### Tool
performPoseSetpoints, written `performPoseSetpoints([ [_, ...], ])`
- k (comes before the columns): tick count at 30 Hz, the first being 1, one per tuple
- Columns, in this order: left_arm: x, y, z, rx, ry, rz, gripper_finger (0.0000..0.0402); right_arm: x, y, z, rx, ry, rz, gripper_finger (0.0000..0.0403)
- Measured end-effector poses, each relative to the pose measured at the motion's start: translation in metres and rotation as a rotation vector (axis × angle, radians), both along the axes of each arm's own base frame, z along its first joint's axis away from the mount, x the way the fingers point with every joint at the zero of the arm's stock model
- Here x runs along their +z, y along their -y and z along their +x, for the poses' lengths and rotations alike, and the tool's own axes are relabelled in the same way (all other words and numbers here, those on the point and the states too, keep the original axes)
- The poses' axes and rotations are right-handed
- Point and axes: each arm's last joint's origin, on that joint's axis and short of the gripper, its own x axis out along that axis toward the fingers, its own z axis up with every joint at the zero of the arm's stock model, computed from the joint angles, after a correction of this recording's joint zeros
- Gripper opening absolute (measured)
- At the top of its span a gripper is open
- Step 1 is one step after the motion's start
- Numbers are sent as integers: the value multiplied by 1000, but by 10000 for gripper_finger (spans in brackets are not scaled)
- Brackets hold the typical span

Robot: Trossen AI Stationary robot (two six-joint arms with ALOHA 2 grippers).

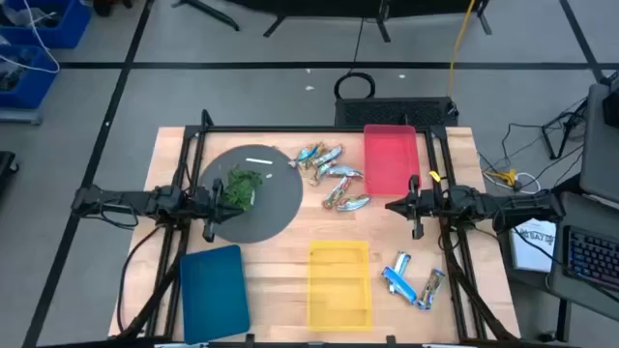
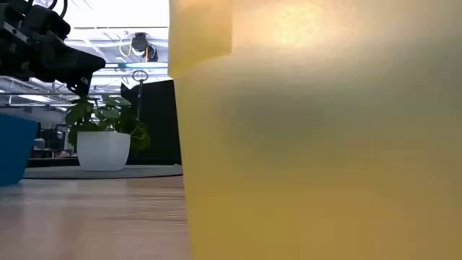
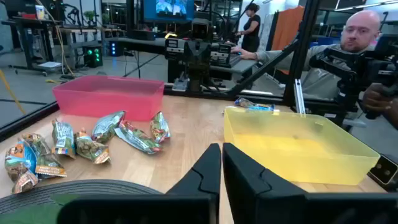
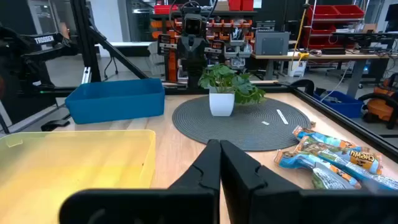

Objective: Pick and place Granola Bars by type

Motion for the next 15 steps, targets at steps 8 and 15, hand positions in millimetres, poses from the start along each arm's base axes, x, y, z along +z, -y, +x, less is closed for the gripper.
performPoseSetpoints([
  [8, 0, 0, 0, 1, 0, 0, 14, 0, 0, 0, 0, 0, -2, 0],
  [15, 0, 0, 0, 1, 1, -1, 44, 0, 0, 0, 0, 0, 11, 0],
])
